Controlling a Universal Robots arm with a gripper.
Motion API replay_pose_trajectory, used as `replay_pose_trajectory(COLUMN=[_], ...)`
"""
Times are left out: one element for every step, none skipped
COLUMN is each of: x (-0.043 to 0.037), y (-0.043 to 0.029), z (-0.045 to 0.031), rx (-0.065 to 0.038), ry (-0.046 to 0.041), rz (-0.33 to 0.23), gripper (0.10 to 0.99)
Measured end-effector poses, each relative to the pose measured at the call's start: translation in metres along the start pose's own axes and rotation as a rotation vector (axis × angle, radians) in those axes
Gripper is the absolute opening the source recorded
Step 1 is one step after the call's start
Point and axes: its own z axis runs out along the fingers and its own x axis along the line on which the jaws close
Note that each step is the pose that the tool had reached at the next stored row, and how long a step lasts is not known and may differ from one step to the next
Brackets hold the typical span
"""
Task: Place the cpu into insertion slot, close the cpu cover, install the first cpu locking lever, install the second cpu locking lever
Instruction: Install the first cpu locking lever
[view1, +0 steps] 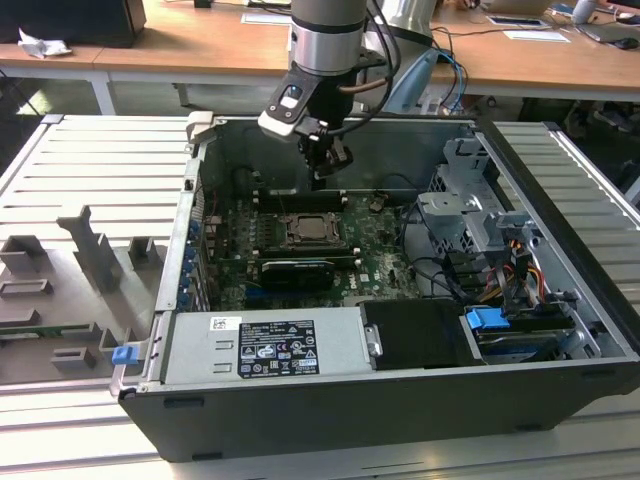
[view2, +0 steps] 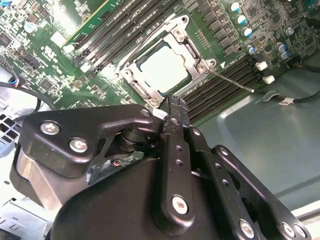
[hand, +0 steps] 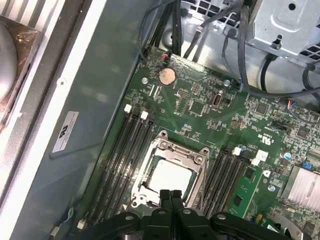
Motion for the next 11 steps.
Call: replay_pose_trajectory(x=[0.0, 0.0, 0.0, 0.0, 0.0, 0.0, 0.0, 0.0, 0.0, 0.0, 0.0], y=[0.0, 0.0, 0.0, 0.0, 0.0, 0.0, 0.0, 0.0, 0.0, 0.0, 0.0], z=[0.0, 0.0, 0.0, 0.0, 0.0, 0.0, 0.0, 0.0, 0.0, 0.0, 0.0], rx=[0.0, 0.0, 0.0, 0.0, 0.001, 0.001, 0.001, 0.001, 0.001, 0.001, 0.001], ry=[0.0002, 0.0003, 0.0006, 0.0007, 0.0008, 0.001, 0.0011, 0.0012, 0.0014, 0.0015, 0.0018], rz=[-0.007, -0.013, -0.025, -0.031, -0.038, -0.044, -0.051, -0.056, -0.064, -0.068, -0.082], gripper=[0.106, 0.106, 0.106, 0.106, 0.106, 0.106, 0.106, 0.106, 0.106, 0.106, 0.106])
